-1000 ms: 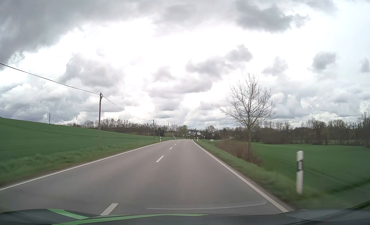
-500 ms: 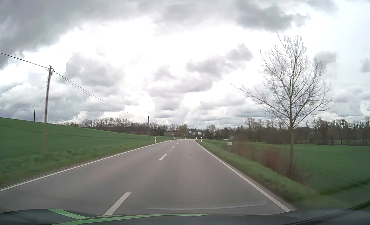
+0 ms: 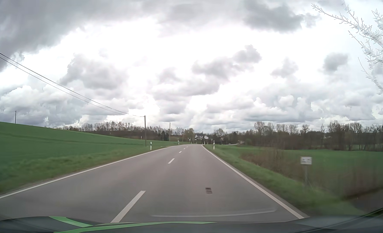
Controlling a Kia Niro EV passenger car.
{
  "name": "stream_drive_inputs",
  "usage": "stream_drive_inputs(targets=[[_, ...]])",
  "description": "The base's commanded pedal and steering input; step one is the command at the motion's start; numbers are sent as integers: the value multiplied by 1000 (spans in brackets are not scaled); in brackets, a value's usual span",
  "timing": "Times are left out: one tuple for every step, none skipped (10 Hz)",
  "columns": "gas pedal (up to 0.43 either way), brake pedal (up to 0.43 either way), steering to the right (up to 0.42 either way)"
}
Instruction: Follow the waypoints while adhering to traffic rules and regulations
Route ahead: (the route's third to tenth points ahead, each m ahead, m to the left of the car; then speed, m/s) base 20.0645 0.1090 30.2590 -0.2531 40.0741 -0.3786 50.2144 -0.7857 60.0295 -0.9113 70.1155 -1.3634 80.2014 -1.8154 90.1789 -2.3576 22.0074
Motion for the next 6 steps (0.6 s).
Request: stream_drive_inputs(targets=[[169, 0, 2], [169, 0, 3], [169, 0, 3], [169, 0, 3], [169, 0, 3], [169, 0, 3]])
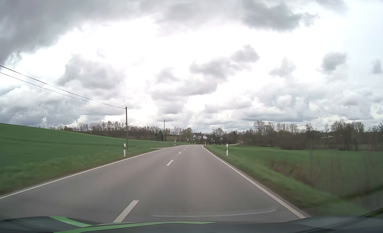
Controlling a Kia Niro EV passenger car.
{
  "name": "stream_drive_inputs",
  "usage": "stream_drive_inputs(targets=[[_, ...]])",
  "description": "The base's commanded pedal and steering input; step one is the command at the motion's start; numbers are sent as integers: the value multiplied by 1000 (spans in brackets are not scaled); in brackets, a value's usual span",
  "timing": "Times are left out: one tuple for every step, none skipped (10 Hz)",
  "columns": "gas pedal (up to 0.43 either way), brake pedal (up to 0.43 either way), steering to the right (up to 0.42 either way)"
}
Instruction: Follow the waypoints while adhering to traffic rules and regulations
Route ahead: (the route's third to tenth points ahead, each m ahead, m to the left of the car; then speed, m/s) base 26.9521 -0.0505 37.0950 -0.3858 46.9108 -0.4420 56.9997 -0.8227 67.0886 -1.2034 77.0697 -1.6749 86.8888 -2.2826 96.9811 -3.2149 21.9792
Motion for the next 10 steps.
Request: stream_drive_inputs(targets=[[169, 0, 3], [169, 0, 3], [169, 0, 3], [157, 0, 3], [157, 0, 3], [157, 0, 3], [157, 0, 3], [157, 0, 3], [157, 0, 2], [157, 0, 2]])
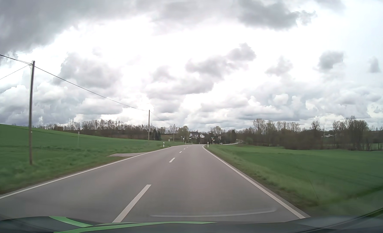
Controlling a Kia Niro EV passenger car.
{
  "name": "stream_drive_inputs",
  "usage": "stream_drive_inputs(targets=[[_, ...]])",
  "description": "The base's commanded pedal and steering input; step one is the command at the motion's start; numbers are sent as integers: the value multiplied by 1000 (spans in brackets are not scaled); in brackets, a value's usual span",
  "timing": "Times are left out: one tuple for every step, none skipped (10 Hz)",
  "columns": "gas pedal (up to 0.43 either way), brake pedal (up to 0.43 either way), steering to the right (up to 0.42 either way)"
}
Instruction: Follow the waypoints while adhering to traffic rules and regulations
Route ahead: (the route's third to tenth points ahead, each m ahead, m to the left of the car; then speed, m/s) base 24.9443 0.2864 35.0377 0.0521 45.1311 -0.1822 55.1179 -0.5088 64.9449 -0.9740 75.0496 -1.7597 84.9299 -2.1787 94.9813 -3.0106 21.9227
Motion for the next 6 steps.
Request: stream_drive_inputs(targets=[[157, 0, 2], [157, 0, 2], [157, 0, 2], [157, 0, 2], [157, 0, 1], [157, 0, 1]])
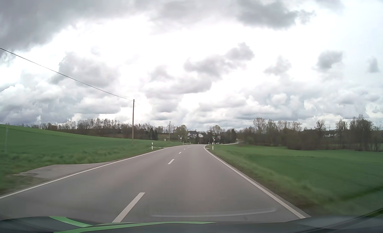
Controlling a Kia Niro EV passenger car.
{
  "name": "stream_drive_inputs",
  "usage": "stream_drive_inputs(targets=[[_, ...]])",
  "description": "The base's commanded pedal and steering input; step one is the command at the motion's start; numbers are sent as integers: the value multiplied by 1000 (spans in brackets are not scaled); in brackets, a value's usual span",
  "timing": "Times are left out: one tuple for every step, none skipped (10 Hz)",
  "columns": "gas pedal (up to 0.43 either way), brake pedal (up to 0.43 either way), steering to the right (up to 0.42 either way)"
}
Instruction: Follow the waypoints while adhering to traffic rules and regulations
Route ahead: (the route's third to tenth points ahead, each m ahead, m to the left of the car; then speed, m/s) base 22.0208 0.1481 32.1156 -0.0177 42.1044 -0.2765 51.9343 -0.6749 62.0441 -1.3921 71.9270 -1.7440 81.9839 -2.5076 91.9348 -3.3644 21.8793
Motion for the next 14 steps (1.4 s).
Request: stream_drive_inputs(targets=[[157, 0, 3], [157, 0, 4], [157, 0, 5], [157, 0, 6], [157, 0, 6], [150, 0, 6], [150, 0, 5], [150, 0, 5], [138, 0, 5], [138, 0, 5], [138, 0, 5], [138, 0, 5], [138, 0, 5], [138, 0, 5]])
